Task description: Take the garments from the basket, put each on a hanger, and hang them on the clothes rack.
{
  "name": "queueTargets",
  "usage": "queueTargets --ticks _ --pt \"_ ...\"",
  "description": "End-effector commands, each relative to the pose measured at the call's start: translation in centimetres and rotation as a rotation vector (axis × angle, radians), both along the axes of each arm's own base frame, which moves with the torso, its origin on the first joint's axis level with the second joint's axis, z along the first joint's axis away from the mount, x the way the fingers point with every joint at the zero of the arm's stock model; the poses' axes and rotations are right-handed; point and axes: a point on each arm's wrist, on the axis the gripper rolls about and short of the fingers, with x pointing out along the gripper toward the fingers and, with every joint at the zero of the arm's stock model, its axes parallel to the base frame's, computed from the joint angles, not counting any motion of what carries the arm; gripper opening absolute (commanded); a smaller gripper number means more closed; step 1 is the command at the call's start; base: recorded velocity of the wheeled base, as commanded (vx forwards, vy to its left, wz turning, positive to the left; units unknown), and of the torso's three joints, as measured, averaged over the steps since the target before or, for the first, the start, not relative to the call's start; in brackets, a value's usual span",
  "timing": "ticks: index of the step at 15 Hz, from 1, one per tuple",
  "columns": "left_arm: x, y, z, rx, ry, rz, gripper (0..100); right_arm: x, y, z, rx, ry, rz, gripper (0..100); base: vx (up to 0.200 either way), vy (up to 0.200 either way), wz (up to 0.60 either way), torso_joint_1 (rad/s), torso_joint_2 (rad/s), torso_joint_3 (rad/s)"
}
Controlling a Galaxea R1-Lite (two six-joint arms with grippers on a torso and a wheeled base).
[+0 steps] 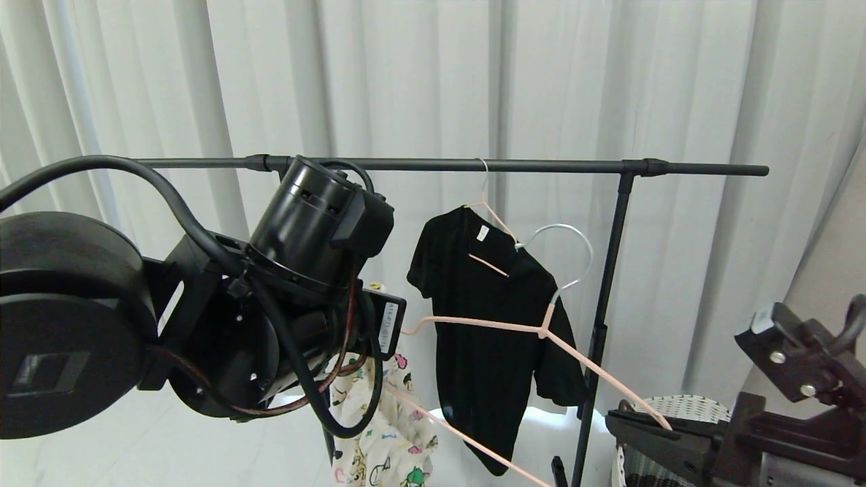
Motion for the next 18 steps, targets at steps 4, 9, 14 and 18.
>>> queueTargets --ticks 4,9,14,18 --pt "1.7 1.0 0.4 0.03 -0.051 0.128 0 1.5 2.3 -1.7 -0.051 0.007 -0.087 0 0.0 0.0 0.0 0.0 0.0 0.0" --pt "2.2 1.4 0.5 0.037 -0.06 0.161 0 1.7 1.6 -0.5 -0.018 -0.044 -0.184 0 0.0 0.0 0.0 0.0 0.0 0.0" --pt "2.2 1.3 1.1 0.024 -0.076 0.16 0 2.3 2.4 0.7 0.01 -0.075 -0.236 0 0.0 0.0 0.0 0.0 0.0 0.0" --pt "1.4 0.3 1.6 -0.016 -0.088 0.132 0 3.0 3.8 0.5 0.003 -0.072 -0.228 0 0.0 0.0 0.0 0.0 0.0 0.0"
